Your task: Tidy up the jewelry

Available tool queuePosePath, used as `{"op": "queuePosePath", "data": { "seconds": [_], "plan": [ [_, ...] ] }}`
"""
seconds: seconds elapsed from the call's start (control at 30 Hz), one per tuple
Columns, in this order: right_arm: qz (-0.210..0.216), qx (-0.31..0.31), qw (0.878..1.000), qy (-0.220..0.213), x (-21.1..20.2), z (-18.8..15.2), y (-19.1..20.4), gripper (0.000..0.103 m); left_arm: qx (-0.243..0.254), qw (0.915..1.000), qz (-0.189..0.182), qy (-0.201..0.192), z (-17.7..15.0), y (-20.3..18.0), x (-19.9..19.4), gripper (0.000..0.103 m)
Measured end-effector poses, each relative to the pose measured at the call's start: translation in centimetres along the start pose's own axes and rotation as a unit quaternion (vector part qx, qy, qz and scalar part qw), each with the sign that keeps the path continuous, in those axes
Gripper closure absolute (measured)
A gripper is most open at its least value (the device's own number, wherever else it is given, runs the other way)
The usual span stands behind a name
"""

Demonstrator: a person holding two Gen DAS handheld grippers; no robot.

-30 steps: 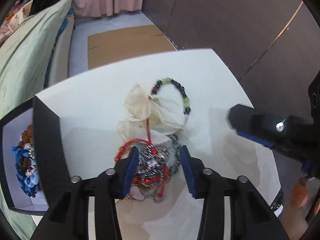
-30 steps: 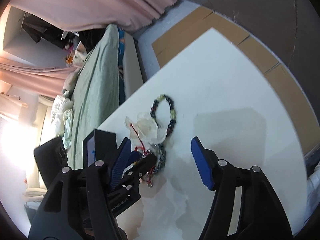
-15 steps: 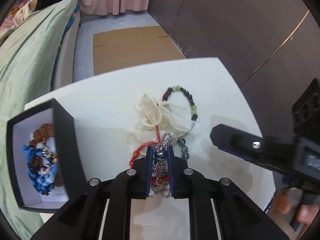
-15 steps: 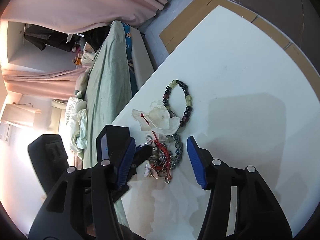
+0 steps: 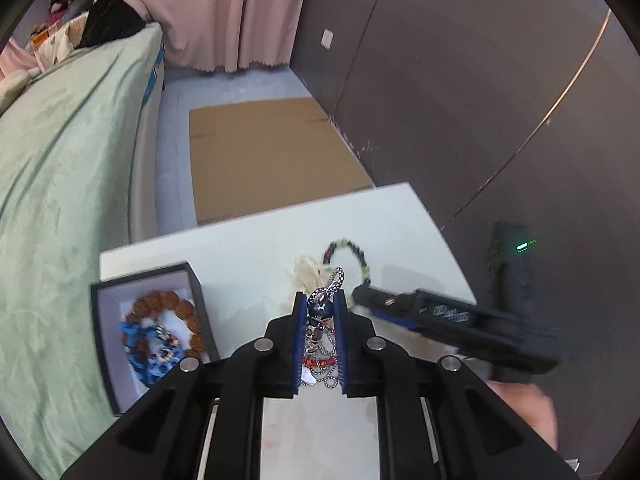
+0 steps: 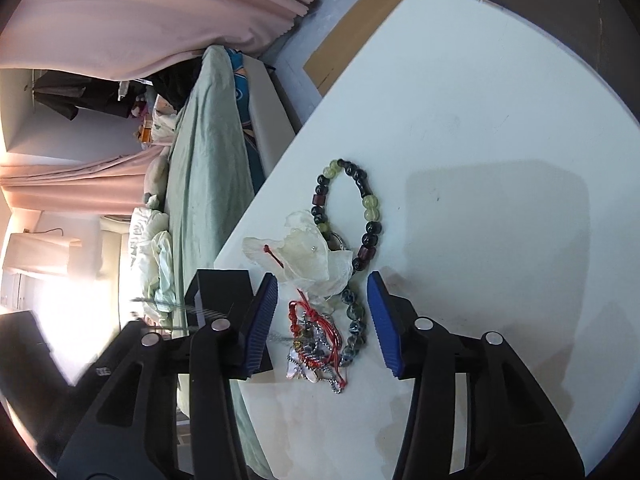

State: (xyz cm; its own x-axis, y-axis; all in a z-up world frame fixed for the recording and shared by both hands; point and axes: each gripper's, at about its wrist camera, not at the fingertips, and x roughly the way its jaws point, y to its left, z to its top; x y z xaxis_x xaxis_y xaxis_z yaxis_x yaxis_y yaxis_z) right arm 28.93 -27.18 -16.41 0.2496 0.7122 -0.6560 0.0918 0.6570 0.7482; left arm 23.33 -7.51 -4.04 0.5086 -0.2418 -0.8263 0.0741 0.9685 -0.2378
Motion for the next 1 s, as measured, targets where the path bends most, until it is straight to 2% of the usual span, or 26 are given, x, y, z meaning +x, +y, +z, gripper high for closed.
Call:
{"op": "queuePosePath", "data": {
  "seconds": [0.07,0.13,0.27,0.47,0.73,1.0],
  "plan": [
    [-0.003,0.001,1.000,0.005,0.7,-0.1,0.0,0.070,0.002,0.9999,-0.001,-0.010,0.4,0.0,-1.4,0.092],
    [-0.003,0.004,1.000,0.009,1.1,-0.2,0.1,0.099,0.006,0.9997,0.000,-0.025,0.9,0.0,-3.1,0.092],
    [0.007,-0.005,1.000,-0.012,0.0,-0.4,0.6,0.100,0.009,0.9987,0.001,-0.051,1.6,0.4,-6.3,0.092],
    [0.048,-0.046,0.996,-0.053,-3.1,-0.9,3.2,0.100,0.007,0.9966,0.007,-0.082,2.2,1.6,-10.4,0.092],
    [0.085,-0.117,0.985,-0.098,-5.9,-1.6,6.9,0.100,0.007,0.9925,0.015,-0.121,3.3,3.0,-14.8,0.092],
    [0.125,-0.163,0.972,-0.118,-7.1,-2.2,9.1,0.100,0.017,0.9868,0.017,-0.160,4.1,2.6,-19.7,0.092]
  ]
}}
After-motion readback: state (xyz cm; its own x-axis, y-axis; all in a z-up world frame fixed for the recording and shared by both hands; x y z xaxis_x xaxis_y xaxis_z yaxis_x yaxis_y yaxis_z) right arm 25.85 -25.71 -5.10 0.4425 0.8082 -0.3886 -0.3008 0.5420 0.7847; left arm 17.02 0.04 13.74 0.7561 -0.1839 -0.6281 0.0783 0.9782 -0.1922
